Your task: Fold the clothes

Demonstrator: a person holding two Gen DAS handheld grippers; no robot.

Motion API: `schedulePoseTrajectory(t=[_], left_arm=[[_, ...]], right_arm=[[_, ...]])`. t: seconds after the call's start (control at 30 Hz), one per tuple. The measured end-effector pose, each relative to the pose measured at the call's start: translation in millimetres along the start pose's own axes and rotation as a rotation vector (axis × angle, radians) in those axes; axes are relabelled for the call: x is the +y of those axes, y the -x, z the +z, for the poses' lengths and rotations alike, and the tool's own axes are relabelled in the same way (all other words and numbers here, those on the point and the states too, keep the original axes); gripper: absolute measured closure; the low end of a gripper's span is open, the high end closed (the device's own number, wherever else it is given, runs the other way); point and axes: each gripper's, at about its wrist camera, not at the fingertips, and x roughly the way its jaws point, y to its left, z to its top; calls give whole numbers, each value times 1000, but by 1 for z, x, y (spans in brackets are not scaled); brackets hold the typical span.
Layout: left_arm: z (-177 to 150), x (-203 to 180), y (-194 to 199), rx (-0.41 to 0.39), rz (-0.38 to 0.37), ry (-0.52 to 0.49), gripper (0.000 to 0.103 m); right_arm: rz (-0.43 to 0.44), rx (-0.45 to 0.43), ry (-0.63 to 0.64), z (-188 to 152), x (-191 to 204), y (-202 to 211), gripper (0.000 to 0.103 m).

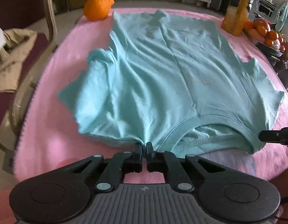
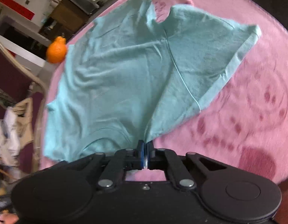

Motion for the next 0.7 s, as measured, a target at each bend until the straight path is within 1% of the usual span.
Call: schedulePoseTrajectory(t=[0.03,0.07,0.1,0.13,0.17,0.2,0.23,0.3,0.37,0.4,0.43,0.5,0.57,0.63,0.67,0.7], left_arm=[[-1,3,5,-5,3,1,100],[-3,8,3,13,-6,13,98],[-4,12,1,31,-15,25,97],[-5,15,-1,47,-17,41,97],[-5,18,-1,60,-21,57,97],[-4,22,5,47,-36,73,96],[-3,26,11,33,-50,90,94],[5,41,29,-24,-74,131,91],[17,58,45,-75,-66,177,87],[25,67,49,-93,-55,205,81],[32,77,53,-111,-44,234,79],[51,94,52,-129,-10,297,78],[67,114,41,-124,4,368,77],[79,133,20,-87,15,436,79],[82,138,11,-74,20,453,80],[86,143,2,-61,25,471,82]], right_arm=[[2,-2,-7,-3,-2,3,100],[3,-3,-13,-5,-5,7,100],[-15,8,-9,-6,-7,6,99],[-34,20,-5,-6,-9,5,95],[-52,37,2,-6,-9,4,94],[-47,37,11,-5,-6,8,91],[-40,35,20,-3,-3,13,82],[2,-8,51,2,10,32,78],[55,-68,114,14,32,55,78],[84,-99,148,20,44,65,74],[106,-134,185,28,57,75,69],[145,-208,258,45,82,88,65],[182,-284,330,62,107,96,64],[215,-332,379,77,120,88,64],[231,-354,402,85,125,84,64],[227,-359,406,87,122,72,64]])
